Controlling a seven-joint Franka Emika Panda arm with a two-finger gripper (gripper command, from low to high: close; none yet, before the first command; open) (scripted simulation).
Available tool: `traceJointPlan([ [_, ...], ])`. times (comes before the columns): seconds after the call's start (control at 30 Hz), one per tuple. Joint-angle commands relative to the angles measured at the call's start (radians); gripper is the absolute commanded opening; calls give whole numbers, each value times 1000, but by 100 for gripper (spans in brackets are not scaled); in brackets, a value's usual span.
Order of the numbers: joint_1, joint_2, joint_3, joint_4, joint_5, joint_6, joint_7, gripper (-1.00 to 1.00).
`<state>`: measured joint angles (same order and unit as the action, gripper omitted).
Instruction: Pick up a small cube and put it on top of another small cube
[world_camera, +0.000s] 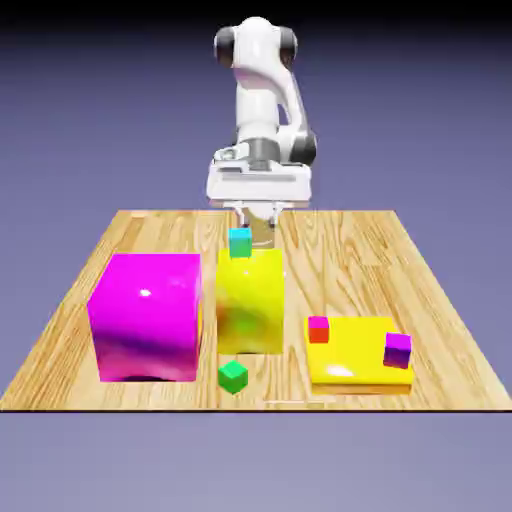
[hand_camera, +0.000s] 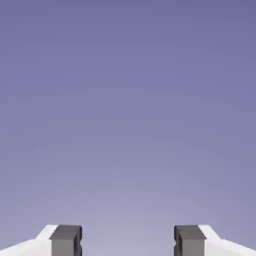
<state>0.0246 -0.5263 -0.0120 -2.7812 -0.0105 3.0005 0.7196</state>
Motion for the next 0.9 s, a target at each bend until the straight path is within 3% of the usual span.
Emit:
traceJointPlan([
  [0.0, 10, 36, -10, 24, -9, -30, -18, 0],
  [0.87, 283, 979, -270, 645, -235, -816, -479, 0],
])
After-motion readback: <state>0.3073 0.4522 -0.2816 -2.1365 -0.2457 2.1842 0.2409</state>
